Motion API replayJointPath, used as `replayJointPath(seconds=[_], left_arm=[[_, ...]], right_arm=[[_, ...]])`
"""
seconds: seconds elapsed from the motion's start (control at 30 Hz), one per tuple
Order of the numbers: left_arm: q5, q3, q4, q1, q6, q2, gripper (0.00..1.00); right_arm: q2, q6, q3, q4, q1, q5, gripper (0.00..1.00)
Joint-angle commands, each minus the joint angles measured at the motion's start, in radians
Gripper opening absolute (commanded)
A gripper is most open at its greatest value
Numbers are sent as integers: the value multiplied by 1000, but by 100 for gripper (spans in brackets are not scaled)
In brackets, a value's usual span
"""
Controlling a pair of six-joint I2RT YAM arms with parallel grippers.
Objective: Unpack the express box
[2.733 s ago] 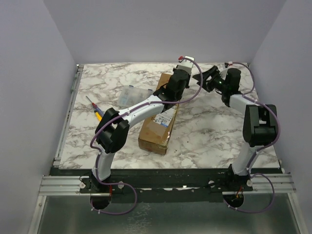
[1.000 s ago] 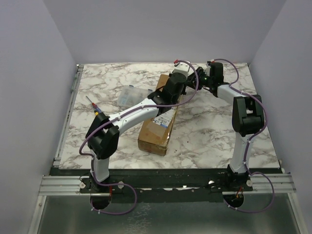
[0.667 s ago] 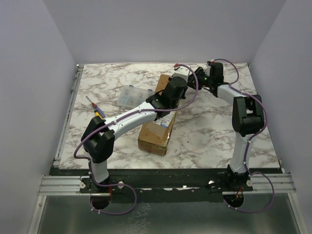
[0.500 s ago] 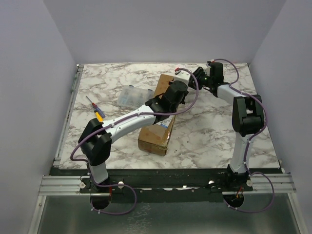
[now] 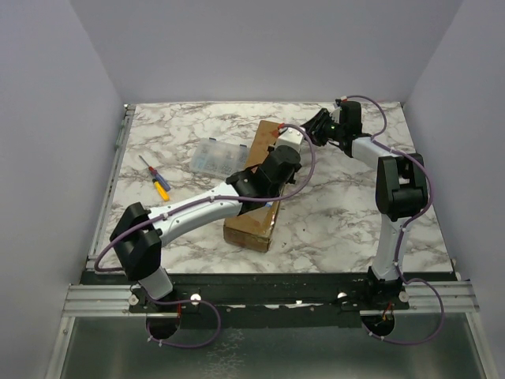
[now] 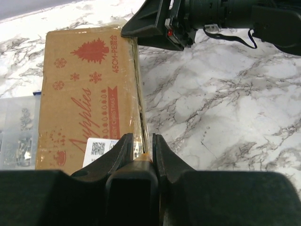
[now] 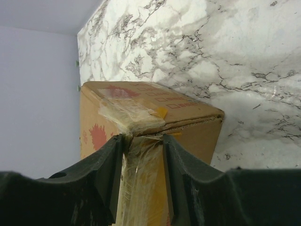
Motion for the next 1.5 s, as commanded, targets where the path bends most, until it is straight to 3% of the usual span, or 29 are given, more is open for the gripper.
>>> replayJointPath(seconds=[0.0,0.47,1.47], left_arm=[[6,-45,-130,-51,-68,-79,0],[-27,-130,-218,-147,-153,-171,0],[-62,-162,-438,-333,-372,-254,0]], right_arm=[[17,-37,-6,-47,-5,89,43],[5,-33,-22,-45,-3,91,43],[-2,-11,-28,-54,3,163,41]])
